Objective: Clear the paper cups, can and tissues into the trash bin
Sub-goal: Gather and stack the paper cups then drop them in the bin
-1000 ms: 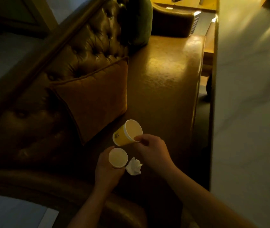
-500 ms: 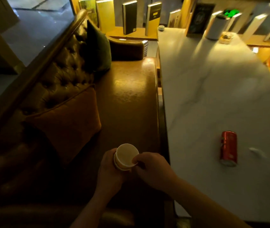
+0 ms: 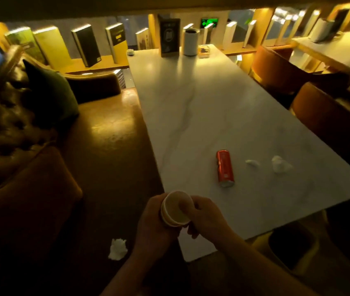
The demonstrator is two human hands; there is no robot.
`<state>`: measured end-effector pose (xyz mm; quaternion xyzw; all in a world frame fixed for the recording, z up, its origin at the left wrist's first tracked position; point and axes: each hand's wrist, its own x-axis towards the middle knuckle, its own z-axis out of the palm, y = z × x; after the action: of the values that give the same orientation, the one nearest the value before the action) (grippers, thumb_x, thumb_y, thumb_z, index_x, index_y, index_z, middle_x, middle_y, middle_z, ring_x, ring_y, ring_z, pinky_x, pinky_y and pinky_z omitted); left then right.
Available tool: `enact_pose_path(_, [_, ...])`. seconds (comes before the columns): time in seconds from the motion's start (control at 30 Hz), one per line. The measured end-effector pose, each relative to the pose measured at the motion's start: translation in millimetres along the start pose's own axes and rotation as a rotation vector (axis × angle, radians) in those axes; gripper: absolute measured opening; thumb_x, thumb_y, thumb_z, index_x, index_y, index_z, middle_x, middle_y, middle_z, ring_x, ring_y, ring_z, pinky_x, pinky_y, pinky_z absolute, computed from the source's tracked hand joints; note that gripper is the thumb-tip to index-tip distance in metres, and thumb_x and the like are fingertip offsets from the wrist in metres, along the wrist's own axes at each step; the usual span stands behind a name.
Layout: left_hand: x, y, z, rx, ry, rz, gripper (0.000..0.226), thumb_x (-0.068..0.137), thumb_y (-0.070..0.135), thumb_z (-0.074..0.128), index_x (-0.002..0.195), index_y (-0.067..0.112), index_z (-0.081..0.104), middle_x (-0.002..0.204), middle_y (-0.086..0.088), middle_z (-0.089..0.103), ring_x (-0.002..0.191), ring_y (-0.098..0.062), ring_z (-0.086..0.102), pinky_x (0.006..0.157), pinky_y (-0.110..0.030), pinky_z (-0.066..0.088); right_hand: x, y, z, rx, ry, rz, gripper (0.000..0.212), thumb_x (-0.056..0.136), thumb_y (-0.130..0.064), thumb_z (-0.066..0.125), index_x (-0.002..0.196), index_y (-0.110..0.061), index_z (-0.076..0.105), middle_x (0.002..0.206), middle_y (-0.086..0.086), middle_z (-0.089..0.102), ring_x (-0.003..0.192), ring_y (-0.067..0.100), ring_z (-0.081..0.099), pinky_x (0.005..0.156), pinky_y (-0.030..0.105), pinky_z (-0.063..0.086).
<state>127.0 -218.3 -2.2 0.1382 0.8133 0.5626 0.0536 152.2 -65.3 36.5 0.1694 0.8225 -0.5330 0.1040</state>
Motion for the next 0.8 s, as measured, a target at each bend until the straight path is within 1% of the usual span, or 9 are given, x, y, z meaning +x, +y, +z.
enact_pose_path(0.13, [6.7,14.8,56.7,0.036,-0.139,0.115,0.072,0.059,0.017,0.087,0.123,0.024,0.055,0.116,0.01,0.062,0.107,-0.006,0.062,0.083,-0.034,0.055,-14.9,31.4,-48.8,-0.055,0.113,0.051,0.02,0.09,-0.024,0.051,0.087,-0.011,0.067,0.065,0.014,0.071,0.042,0.021,0.063,0.041,0.034,0.051])
enact_pose_path(0.2, [9.4,25.8,87.2,0.09,-0.207,0.196,0.081,0.059,0.021,0.087,0.13,0.024,0.049,0.124,0.008,0.057,0.115,-0.008,0.058,0.089,-0.03,0.052,-24.2,48.2,-80.0,-0.054,0.16,0.08,0.018,0.088,-0.02,0.05,0.086,-0.013,0.067,0.064,0.012,0.071,0.039,0.017,0.06,0.037,0.028,0.046])
enact_pose_path(0.3, [12.0,34.7,133.2,0.232,-0.302,0.259,0.089,0.059,0.035,0.078,0.138,0.028,0.039,0.136,0.007,0.046,0.126,-0.008,0.044,0.102,-0.022,0.041,-39.0,77.9,-131.7,-0.035,0.257,0.118,0.018,0.085,-0.015,0.052,0.073,-0.022,0.063,0.059,0.006,0.067,0.035,0.012,0.056,0.038,0.024,0.042])
enact_pose_path(0.37, [14.6,33.6,163.1,0.305,-0.337,0.222,0.087,0.063,0.042,0.071,0.142,0.021,0.039,0.141,0.001,0.046,0.131,-0.014,0.042,0.106,-0.032,0.04,-50.9,101.9,-165.7,-0.001,0.337,0.144,0.016,0.087,-0.014,0.053,0.077,-0.018,0.065,0.066,0.005,0.066,0.04,0.01,0.056,0.043,0.026,0.043])
enact_pose_path(0.43, [20.8,30.8,193.1,0.389,-0.367,0.178,0.081,0.07,0.039,0.071,0.142,0.019,0.041,0.142,-0.004,0.046,0.132,-0.022,0.043,0.106,-0.042,0.042,-64.6,126.7,-197.6,0.038,0.422,0.171,0.014,0.089,-0.013,0.055,0.082,-0.013,0.067,0.075,0.01,0.067,0.053,0.018,0.061,0.049,0.034,0.047])
enact_pose_path(0.57, [40.9,26.3,248.0,0.609,-0.421,0.167,0.066,0.083,0.039,0.065,0.142,0.025,0.041,0.138,-0.003,0.046,0.124,-0.024,0.049,0.096,-0.038,0.047,-86.2,180.5,-253.7,0.061,0.546,0.244,0.016,0.09,-0.016,0.056,0.081,-0.009,0.068,0.076,0.014,0.068,0.067,0.033,0.066,0.056,0.04,0.05])
enact_pose_path(0.67, [56.7,23.8,287.6,0.731,-0.468,0.186,0.063,0.086,0.044,0.06,0.143,0.026,0.039,0.141,-0.006,0.045,0.127,-0.026,0.046,0.099,-0.041,0.044,-94.4,221.0,-285.6,0.06,0.603,0.279,0.016,0.083,-0.026,0.057,0.074,-0.018,0.067,0.073,0.004,0.067,0.07,0.021,0.064,0.062,0.038,0.05])
enact_pose_path(0.73, [64.6,24.3,314.7,0.836,-0.5,0.225,0.062,0.088,0.049,0.053,0.144,0.028,0.037,0.147,-0.009,0.04,0.132,-0.029,0.04,0.104,-0.045,0.039,-96.1,246.8,-302.1,0.067,0.62,0.331,0.015,0.086,-0.021,0.058,0.073,-0.02,0.065,0.069,-0.002,0.064,0.063,0.015,0.061,0.056,0.029,0.046])
enact_pose_path(0.8, [71.5,25.3,339.8,0.941,-0.53,0.248,0.061,0.09,0.053,0.045,0.146,0.031,0.032,0.151,-0.01,0.034,0.136,-0.03,0.033,0.105,-0.05,0.036,-96.1,271.5,-315.4,0.077,0.626,0.379,0.013,0.087,-0.015,0.058,0.076,-0.015,0.065,0.061,-0.003,0.058,0.048,0.004,0.055,0.045,0.022,0.04])
